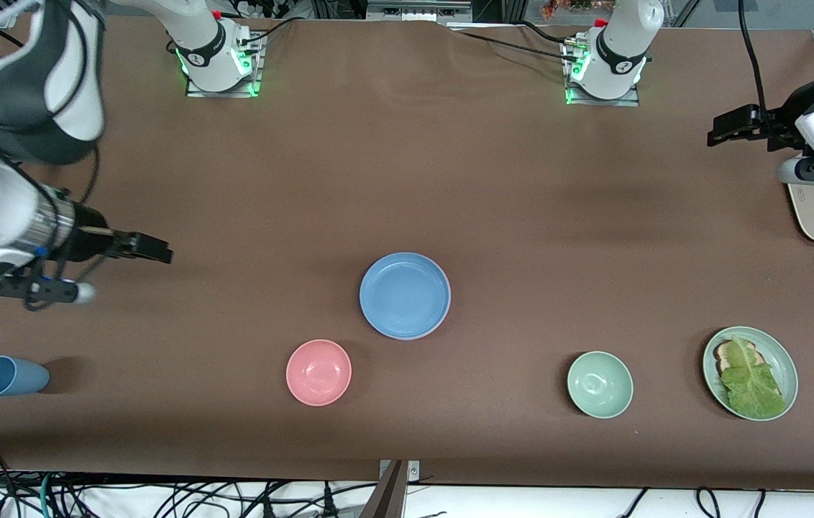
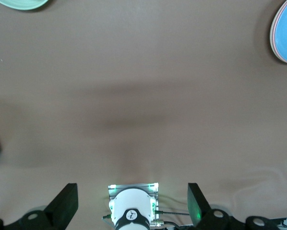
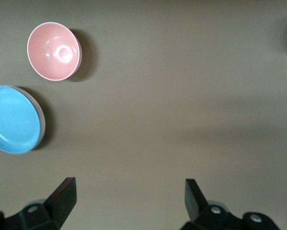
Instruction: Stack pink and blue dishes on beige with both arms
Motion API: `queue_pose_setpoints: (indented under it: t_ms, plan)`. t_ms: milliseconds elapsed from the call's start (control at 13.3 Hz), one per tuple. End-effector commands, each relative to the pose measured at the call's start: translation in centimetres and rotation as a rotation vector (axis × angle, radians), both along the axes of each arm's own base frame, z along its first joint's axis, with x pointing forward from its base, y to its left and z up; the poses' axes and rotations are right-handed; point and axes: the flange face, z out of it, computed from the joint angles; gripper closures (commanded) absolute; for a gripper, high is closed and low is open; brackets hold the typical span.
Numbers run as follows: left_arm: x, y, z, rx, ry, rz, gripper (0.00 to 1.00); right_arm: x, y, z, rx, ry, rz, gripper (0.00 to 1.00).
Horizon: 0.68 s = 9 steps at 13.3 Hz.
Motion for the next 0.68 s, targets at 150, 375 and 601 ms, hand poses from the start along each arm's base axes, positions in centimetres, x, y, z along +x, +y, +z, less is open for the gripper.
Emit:
queue_pose_setpoints:
  t_ms: [150,375,601]
  plan:
    - [2.4,-0.6,-0.8,-0.016,0.000,-0.018,0.00,-3.6,-2.5,3.4,-0.042,0.097,0.163,0.00]
    - [2.8,-0.5,-1.3,-0.012,0.008,-0.018,0.00,-4.2,-6.5,1.9,-0.029,0.108,0.161,0.00]
    - [3.0,-0.7,-1.3,-0.012,-0.001,-0.020,0.00,-6.6,-8.3,1.0,-0.030,0.075,0.092,0.00]
